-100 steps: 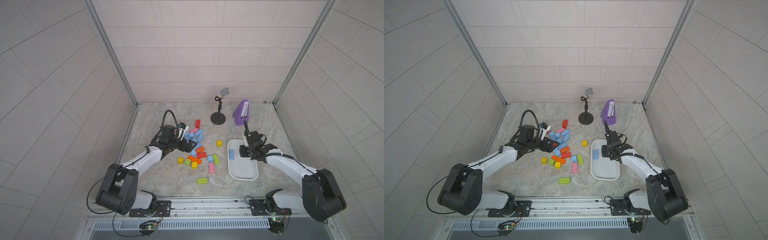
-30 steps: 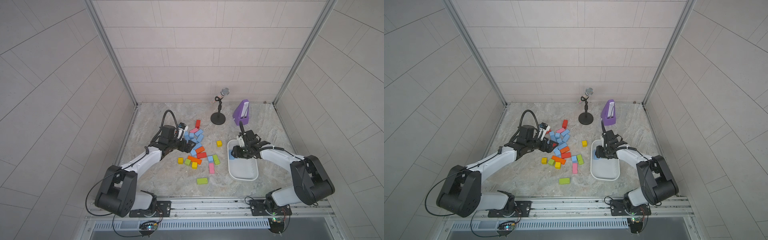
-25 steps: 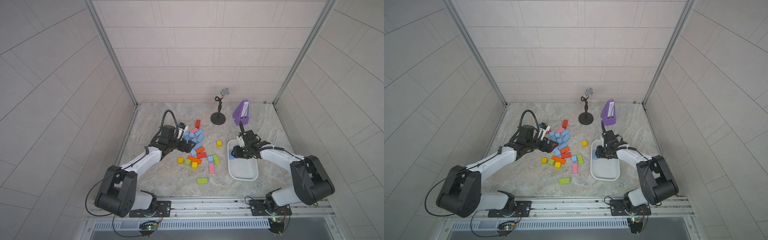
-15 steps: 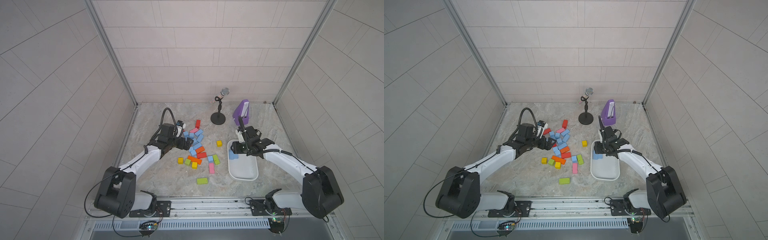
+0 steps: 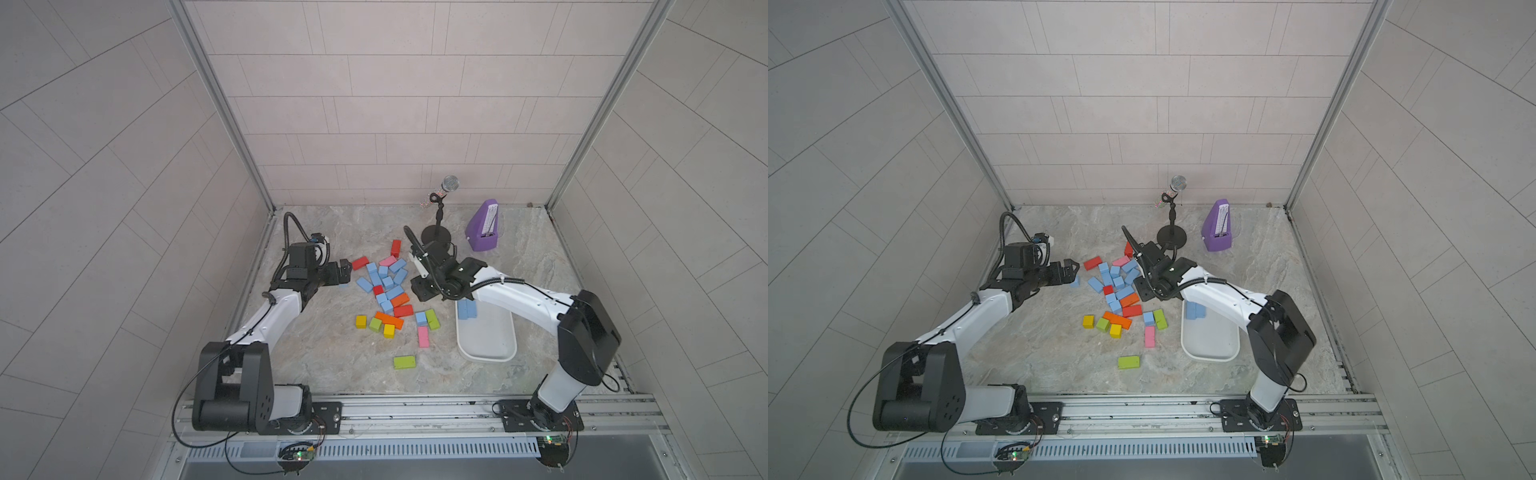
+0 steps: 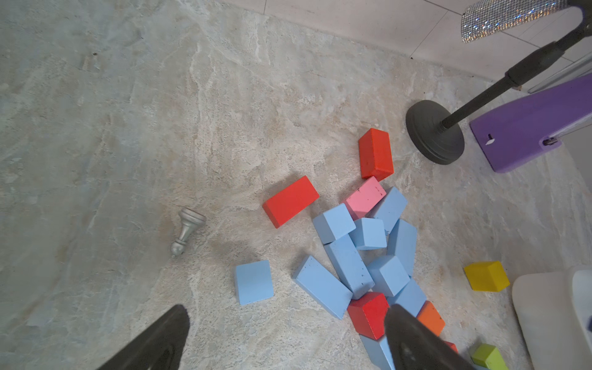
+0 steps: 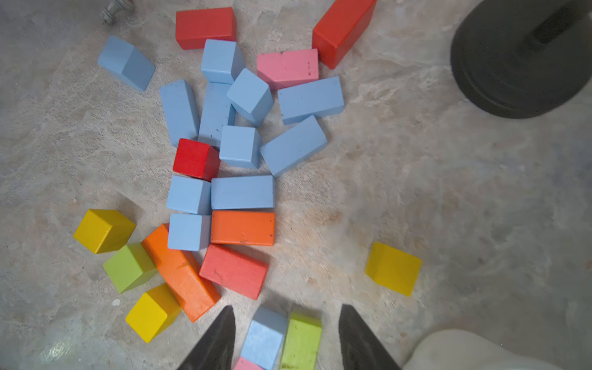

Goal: Pick out the blue building blocks
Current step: Pick up the building block from the center of the board.

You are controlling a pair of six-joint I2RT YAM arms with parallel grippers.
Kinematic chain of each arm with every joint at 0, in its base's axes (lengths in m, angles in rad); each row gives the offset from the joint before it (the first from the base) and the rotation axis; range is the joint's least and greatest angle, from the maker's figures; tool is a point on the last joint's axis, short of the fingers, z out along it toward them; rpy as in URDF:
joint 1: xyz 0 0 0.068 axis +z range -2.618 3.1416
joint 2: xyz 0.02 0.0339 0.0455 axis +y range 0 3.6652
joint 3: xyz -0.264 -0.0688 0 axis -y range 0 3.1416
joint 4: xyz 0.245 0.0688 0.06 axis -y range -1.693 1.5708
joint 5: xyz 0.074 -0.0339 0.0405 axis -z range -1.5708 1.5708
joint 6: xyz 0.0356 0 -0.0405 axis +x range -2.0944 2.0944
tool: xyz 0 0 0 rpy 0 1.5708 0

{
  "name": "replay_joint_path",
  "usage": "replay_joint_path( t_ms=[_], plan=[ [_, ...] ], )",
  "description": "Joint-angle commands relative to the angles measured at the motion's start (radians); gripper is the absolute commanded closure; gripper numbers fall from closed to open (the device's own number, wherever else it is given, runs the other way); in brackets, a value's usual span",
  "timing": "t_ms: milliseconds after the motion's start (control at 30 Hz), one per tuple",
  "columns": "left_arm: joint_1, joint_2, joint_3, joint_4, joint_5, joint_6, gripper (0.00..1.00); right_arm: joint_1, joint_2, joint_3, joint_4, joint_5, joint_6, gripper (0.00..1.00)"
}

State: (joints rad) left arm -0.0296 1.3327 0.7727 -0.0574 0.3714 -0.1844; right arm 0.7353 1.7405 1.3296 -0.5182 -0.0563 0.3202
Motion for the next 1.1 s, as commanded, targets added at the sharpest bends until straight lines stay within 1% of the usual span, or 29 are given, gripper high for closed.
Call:
replay_joint_path(
  t_ms=[0,133,300,500,800,867,1067],
  plan=[
    [0.011,-0.041,-0.025,0.045,0.042,-0.024,0.0,0.013,0.059,0.056,-0.136,0.014,-0.021,0.46],
    [0.011,-0.054,-0.052,0.096,0.066,-0.007,0.0,0.027,0.098,0.056,-0.193,0.03,0.03,0.48],
    [0.011,-0.048,-0.057,0.105,0.089,0.0,0.0,0.062,0.123,0.023,-0.191,0.009,0.071,0.48],
    [0.011,-0.049,-0.058,0.108,0.099,0.005,0.0,0.085,0.154,0.002,-0.19,-0.003,0.094,0.48],
    [0.01,-0.064,-0.066,0.118,0.106,0.013,0.0,0.087,0.174,-0.011,-0.19,0.004,0.112,0.48],
    [0.011,-0.067,-0.069,0.12,0.108,0.02,0.0,0.086,0.176,-0.021,-0.18,-0.005,0.112,0.51],
    [0.013,-0.071,-0.074,0.128,0.125,0.024,0.0,0.087,0.17,-0.04,-0.149,-0.004,0.127,0.65]
  ],
)
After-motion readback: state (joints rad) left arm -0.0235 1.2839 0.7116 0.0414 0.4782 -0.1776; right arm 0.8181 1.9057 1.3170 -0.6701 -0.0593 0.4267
